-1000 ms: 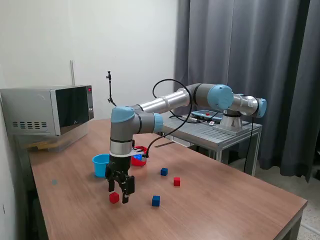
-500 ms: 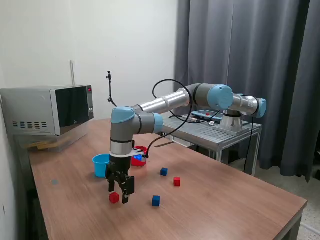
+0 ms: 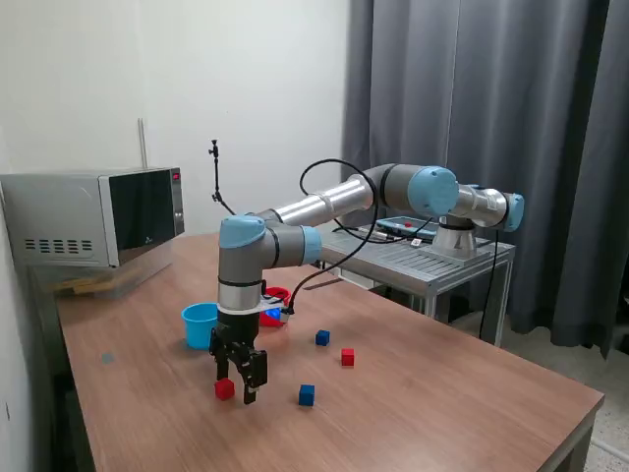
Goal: Place red objects in the red bin, and blue objects in the blue bin.
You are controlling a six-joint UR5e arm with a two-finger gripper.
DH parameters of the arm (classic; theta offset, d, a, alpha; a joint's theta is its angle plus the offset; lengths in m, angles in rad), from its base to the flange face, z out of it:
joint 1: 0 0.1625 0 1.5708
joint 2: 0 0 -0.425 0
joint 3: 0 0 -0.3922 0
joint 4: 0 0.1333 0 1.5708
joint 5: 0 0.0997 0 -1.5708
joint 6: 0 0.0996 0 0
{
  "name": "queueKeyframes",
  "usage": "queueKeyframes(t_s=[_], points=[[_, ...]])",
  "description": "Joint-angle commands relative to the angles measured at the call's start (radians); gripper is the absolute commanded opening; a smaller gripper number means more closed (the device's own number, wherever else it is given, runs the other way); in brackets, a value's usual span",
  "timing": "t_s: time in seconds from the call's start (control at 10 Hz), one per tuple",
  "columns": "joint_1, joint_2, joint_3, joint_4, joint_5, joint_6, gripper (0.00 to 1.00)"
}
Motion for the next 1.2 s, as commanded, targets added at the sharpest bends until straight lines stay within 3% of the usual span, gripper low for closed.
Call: queueKeyframes(t_s=[0.0,1.1], points=[[0.0,0.0,-0.008,-0.007,-0.006,-0.002,1.0],[0.002,0.0,-0.023,-0.018,-0.006,-0.002,1.0]])
